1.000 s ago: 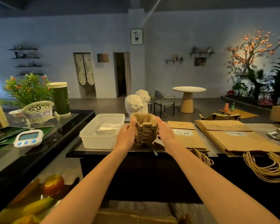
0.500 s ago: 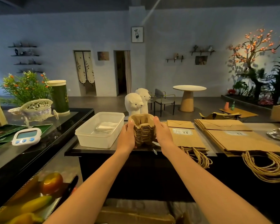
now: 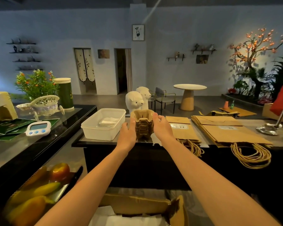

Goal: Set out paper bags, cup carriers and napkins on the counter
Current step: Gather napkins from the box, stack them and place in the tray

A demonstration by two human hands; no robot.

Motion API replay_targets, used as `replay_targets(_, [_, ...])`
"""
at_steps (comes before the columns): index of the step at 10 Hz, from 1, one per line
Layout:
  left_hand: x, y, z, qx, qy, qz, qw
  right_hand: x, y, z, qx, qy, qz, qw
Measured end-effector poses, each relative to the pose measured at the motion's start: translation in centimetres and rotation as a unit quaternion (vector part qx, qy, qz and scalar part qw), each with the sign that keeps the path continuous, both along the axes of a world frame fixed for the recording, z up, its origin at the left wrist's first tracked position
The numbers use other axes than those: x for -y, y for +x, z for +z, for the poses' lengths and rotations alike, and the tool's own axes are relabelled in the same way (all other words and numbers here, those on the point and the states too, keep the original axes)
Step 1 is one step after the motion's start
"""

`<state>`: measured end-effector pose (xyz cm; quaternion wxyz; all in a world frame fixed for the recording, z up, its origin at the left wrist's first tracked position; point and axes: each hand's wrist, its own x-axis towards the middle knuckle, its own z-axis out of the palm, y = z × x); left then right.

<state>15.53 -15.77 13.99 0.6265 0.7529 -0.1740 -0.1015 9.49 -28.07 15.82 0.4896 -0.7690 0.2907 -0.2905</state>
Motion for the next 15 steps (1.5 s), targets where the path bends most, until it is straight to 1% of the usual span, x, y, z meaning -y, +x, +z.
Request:
replay_targets(1, [-1.8,-1.9,-0.8,0.03,-0.002,0.011,0.999,-1.5,-1.5,-0.7,0.074,-0.043,-0.033,0.996])
replay_targets(2, [-4.3,-4.6,-1.4,0.049,-0.03,0.015,0.998,-4.1,-3.6,-2.0,0.15,-0.072,-0.014,0.986])
replay_targets(3, [-6.9,-7.0,-3.1,0.074,-0.032,0.003,0.997,-6.8,-6.4,-4.1,0.142,-0.05,0.029,0.988])
replay_targets(4, [-9.3,-9.1,-5.4,0.067,-0.019,-0.003,0.998,-9.0,-8.9,-6.9,0.123,0.024,0.055,0.991])
replay_targets(5, [-11.3,-10.9,-8.3,0.037,0.017,0.01,0.999,-10.9,-11.1,-10.0,0.086,0.06,0.07,0.992])
replay_targets(6, [-13.5,-12.0,-11.5,0.003,0.057,0.01,0.998,-12.3,-13.1,-12.9,0.04,0.075,0.089,0.992])
replay_targets(7, [-15.9,-13.2,-14.6,-0.003,0.12,-0.019,0.993,-13.4,-14.8,-15.6,-0.008,0.085,0.108,0.991])
replay_targets(8, [-17.7,-13.7,-17.4,-0.031,0.154,-0.036,0.987,-14.0,-15.8,-18.2,-0.066,0.073,0.128,0.987])
replay_targets(9, [-19.1,-14.0,-19.5,-0.066,0.175,-0.043,0.981,-14.2,-16.3,-20.5,-0.133,0.03,0.169,0.976])
replay_targets(10, [-19.6,-14.1,-20.4,-0.091,0.218,-0.067,0.969,-13.9,-16.7,-22.3,-0.219,-0.025,0.201,0.955])
replay_targets(11, [-19.2,-13.6,-20.8,-0.075,0.273,-0.067,0.957,-13.5,-16.9,-23.7,-0.316,-0.079,0.23,0.917])
replay_targets(12, [-18.8,-13.2,-21.7,-0.02,0.371,-0.102,0.923,-13.1,-16.9,-24.0,-0.393,-0.145,0.252,0.872])
replay_targets(13, [-18.5,-13.3,-21.8,0.012,0.414,-0.144,0.899,-12.9,-16.7,-24.3,-0.436,-0.154,0.277,0.842])
replay_targets(14, [-18.2,-13.0,-21.9,0.009,0.404,-0.145,0.903,-12.7,-16.1,-24.1,-0.443,-0.165,0.278,0.836])
replay_targets(15, [-18.1,-12.5,-22.1,0.0,0.393,-0.141,0.909,-13.2,-15.6,-23.6,-0.365,-0.023,0.225,0.903])
